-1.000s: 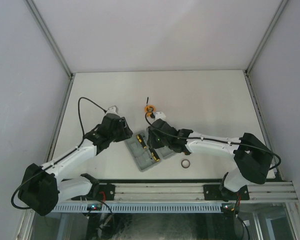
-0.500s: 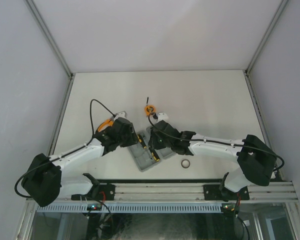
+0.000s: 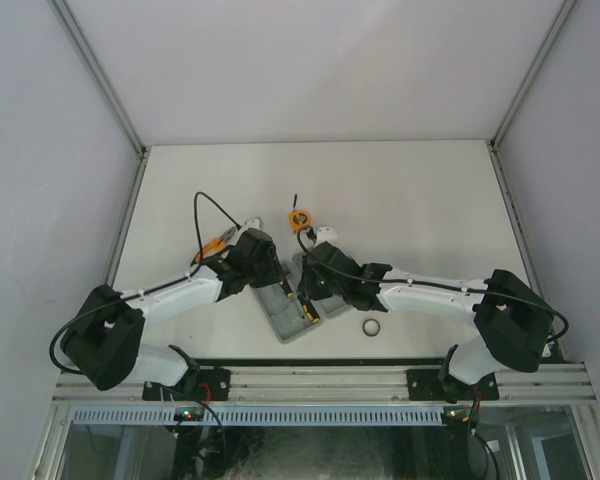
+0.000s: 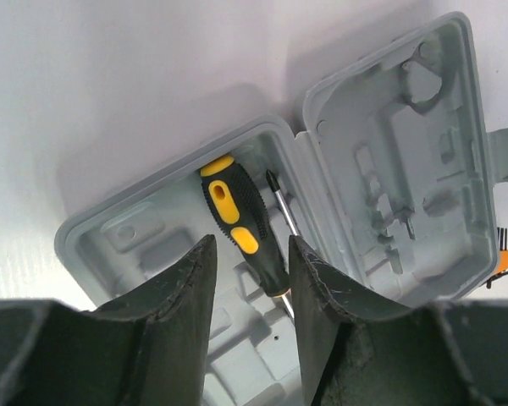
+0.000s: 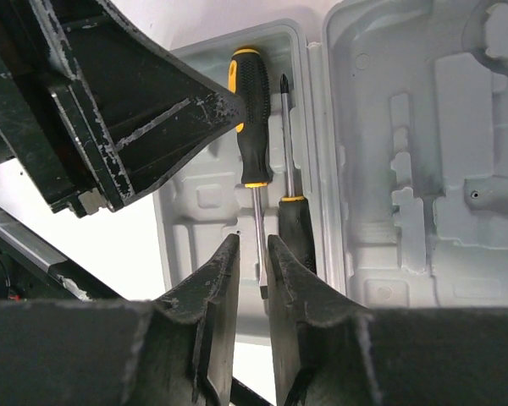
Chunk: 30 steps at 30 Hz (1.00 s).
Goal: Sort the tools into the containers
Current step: Adjust the screwdriver in the storage box.
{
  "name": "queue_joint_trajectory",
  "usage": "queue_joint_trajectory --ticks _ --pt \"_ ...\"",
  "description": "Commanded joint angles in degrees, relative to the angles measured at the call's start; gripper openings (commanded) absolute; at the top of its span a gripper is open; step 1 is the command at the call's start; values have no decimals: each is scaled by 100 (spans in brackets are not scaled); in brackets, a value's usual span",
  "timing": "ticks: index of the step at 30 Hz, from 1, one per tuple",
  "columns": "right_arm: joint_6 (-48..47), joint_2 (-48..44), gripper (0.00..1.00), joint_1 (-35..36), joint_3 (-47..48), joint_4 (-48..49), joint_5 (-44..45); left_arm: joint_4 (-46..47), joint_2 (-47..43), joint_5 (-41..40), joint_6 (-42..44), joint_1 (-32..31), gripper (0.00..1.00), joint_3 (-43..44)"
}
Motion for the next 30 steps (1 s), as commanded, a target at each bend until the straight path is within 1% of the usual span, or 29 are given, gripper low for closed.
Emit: queue_joint_trajectory --ticks 1,6,23,30 --pt "99 -115 18 4 -5 236 16 237 159 51 -60 -35 43 318" --pt "100 -116 17 -3 3 193 19 281 312 92 -64 -35 40 362" --pt "81 36 17 -3 15 238 -168 210 585 56 -79 -35 37 424" --pt "51 269 12 70 110 101 -349 218 651 76 -71 -35 33 445"
